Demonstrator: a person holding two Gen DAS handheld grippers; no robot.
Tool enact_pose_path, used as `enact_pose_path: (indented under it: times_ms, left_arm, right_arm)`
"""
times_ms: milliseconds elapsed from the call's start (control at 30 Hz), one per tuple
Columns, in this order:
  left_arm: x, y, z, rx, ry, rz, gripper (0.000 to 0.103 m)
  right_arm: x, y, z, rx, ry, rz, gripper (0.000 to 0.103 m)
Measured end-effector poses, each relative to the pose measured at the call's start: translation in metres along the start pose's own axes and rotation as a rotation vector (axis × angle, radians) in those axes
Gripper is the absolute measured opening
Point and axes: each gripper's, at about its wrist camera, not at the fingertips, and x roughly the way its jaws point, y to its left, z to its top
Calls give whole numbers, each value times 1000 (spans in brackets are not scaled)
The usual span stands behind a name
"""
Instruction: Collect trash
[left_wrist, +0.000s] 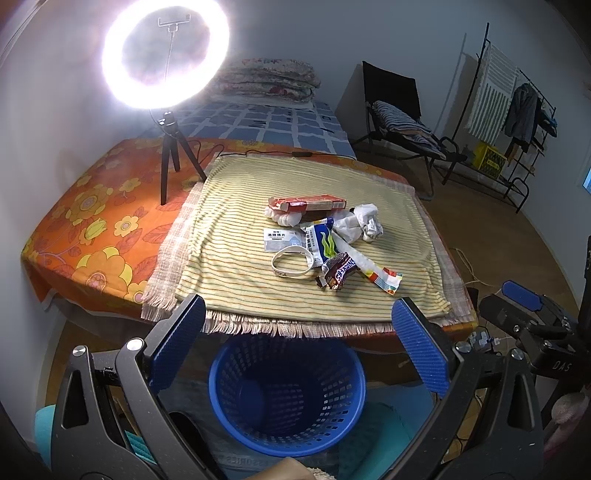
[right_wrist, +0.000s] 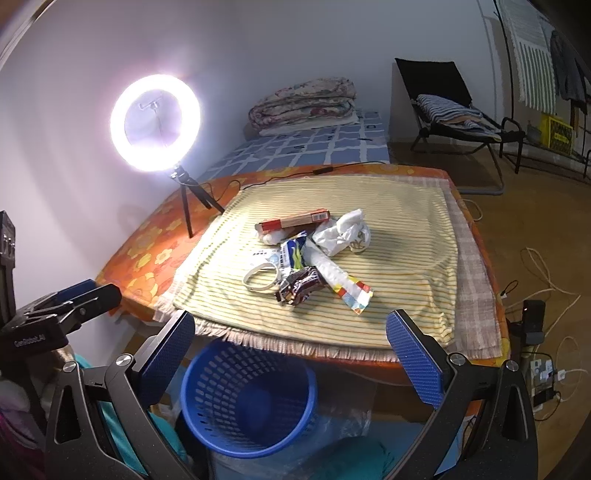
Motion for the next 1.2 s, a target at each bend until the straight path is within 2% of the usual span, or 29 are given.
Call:
enact_pose_path:
  times_ms: [367,667,900,1133,1200]
  left_arm:
    - [11,1,-2,1,20,4,103]
    - [36,8,-2,2,57,27,103]
    - [68,8,2,47,110,29,102]
    - [96,14,3,50,161,5,102]
    - [106,16,4,54,179,0,97]
  right_arm:
    - [7,15,-6,-90,4,-1,102]
    - [16,6,-4,-60,30,21,103]
    - [37,-14,-2,0,97,-20,103]
    - [60,-32,0,-31,122,-71,103]
    - [65,-33,0,-72,113,-113,103]
